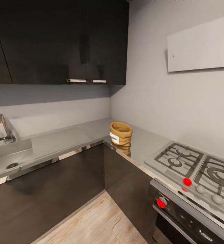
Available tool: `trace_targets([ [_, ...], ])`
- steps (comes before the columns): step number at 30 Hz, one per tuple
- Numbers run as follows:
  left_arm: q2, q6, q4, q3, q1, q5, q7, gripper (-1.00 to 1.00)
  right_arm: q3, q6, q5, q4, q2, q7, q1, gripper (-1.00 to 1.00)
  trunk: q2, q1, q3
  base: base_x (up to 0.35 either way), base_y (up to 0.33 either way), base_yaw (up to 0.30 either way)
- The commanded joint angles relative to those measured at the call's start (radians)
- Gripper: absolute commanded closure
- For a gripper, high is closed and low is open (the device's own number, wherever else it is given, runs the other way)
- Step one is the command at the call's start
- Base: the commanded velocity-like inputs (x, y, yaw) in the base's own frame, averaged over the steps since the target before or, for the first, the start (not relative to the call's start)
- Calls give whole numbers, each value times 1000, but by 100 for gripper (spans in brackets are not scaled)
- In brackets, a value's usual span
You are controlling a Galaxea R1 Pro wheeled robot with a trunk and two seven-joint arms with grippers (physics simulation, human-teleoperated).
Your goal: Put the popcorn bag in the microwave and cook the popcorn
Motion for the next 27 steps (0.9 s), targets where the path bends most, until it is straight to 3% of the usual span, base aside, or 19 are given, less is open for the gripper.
trace_targets([
  [1,0,-1,-1,1,0,3,1,-100,-9,2,10,1,0,4,1,-100,7,-4,2,0,0,0],
  [27,1,-1,-1,1,0,3,2,-100,-9,-36,11,-2,-9,-3,8,-100,189,-104,84,0,0,0],
])
